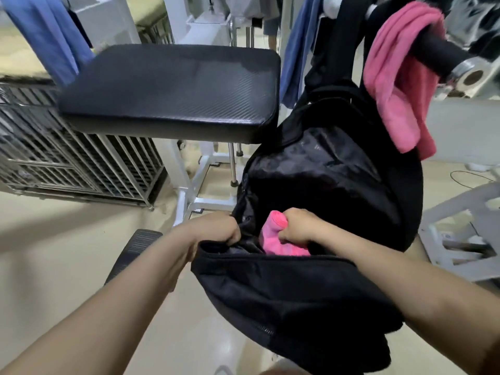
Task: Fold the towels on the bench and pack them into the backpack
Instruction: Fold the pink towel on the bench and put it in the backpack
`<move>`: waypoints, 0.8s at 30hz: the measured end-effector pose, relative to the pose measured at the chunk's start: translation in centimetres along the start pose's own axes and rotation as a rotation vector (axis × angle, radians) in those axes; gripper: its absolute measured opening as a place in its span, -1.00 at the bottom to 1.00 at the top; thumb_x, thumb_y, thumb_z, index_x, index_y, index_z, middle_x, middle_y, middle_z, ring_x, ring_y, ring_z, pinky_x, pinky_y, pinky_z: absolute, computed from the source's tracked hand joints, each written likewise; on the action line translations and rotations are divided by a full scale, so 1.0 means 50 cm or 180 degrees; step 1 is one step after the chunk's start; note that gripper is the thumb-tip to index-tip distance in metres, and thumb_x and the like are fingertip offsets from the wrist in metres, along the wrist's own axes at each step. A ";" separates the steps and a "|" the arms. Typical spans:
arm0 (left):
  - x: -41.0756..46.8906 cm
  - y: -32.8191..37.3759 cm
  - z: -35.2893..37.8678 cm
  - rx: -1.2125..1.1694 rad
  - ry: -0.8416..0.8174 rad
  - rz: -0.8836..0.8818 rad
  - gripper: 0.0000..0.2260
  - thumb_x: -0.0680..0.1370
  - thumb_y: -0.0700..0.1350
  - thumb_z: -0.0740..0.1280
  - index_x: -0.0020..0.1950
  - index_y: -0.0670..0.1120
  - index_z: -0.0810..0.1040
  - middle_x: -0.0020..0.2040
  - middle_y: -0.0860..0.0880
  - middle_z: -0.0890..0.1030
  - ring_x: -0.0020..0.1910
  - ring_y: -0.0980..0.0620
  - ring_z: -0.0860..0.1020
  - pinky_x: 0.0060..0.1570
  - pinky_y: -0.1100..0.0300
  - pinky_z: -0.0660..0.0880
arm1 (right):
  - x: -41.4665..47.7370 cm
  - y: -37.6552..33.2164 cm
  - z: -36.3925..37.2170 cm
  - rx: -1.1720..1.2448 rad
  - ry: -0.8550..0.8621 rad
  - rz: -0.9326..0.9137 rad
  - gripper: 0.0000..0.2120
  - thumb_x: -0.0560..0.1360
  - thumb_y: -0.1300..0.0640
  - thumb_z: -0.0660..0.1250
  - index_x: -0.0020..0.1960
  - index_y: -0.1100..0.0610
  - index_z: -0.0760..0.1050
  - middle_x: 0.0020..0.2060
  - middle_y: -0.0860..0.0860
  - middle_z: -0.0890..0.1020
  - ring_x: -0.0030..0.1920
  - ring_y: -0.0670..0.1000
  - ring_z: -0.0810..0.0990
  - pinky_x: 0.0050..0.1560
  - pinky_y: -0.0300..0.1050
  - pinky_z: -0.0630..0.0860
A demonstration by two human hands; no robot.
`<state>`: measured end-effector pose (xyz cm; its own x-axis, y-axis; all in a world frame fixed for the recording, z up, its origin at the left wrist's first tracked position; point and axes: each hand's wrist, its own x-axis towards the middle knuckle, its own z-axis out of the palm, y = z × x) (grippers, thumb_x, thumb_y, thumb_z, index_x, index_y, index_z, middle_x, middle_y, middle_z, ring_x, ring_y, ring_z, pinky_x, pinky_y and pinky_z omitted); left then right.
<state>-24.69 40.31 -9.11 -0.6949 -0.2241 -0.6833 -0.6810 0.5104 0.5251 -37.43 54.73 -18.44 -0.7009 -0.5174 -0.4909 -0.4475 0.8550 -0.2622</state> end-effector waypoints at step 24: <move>-0.007 -0.045 -0.037 -0.0305 0.0027 0.0161 -0.81 0.42 -0.43 0.14 -0.26 -0.15 0.33 -0.38 -0.07 0.33 -0.45 0.03 0.30 -0.68 0.42 0.13 | 0.142 -0.038 0.123 -0.0586 0.0450 -0.0114 -0.55 0.53 0.01 0.26 0.34 0.21 0.35 0.19 0.23 0.56 0.16 0.24 0.56 0.08 -0.01 0.49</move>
<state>-23.33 37.70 -9.13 -0.7306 -0.2072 -0.6506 -0.6636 0.4395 0.6053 -38.15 49.66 -26.51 -0.7477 -0.5584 -0.3594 -0.5583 0.8216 -0.1151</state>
